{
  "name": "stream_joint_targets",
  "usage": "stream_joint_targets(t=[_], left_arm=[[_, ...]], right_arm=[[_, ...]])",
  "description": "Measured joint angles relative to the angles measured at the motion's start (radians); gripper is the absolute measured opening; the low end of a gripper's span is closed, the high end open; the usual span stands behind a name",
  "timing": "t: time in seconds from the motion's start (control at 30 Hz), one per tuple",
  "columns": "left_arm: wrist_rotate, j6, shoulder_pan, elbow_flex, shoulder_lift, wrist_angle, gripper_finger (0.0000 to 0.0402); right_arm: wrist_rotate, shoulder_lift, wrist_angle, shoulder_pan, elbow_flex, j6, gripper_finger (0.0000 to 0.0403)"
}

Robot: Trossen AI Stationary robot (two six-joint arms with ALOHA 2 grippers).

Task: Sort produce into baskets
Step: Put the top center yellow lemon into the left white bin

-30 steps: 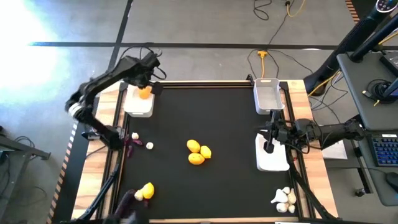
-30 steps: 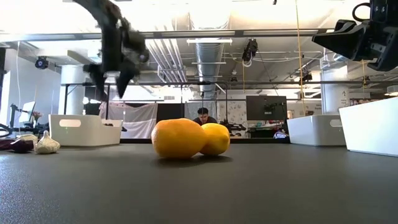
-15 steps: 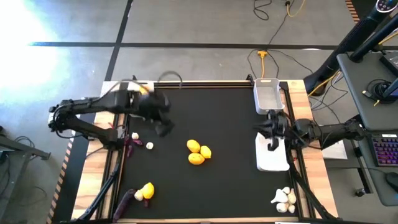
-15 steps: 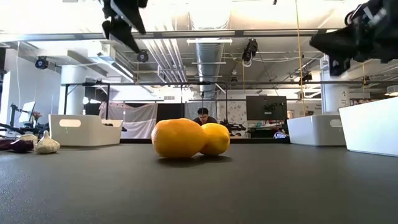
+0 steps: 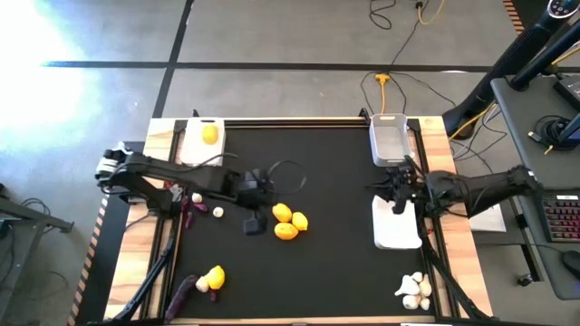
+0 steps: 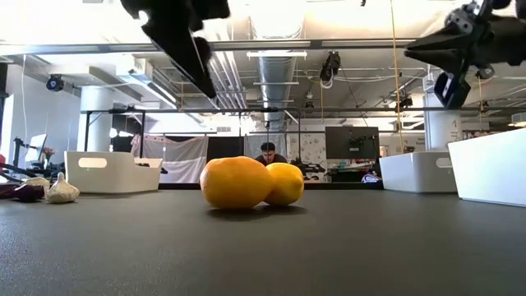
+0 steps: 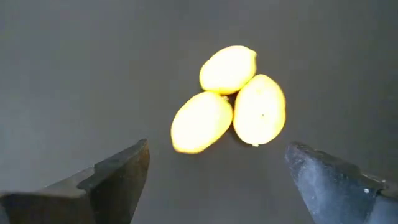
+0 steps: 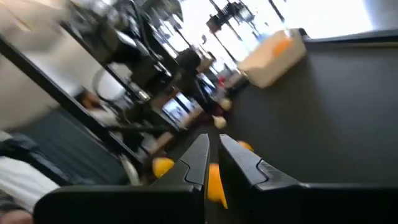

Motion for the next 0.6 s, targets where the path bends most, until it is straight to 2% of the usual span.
stream_joint_targets(t=[0.1,0.33,0.43,0.6], left_arm=[[0.021,0.143,0.020,0.000,0.052,0.037,0.0352],[0.108,0.360,0.062,0.000,0.161,0.069,0.0339],[0.142,0.409,0.074,0.000,0.207,0.104,0.0332],[0.141,0.474,0.086,0.000,0.276,0.163,0.0325]], right_arm=[[0.000,0.111,-0.110,0.016,0.109,-0.007,0.0027],[-0.001,0.363,-0.343,0.083,0.371,0.026,0.0027],[-0.009,0.459,-0.398,0.142,0.472,0.034,0.0027],[-0.003,0.593,-0.466,0.237,0.628,0.068,0.0027]])
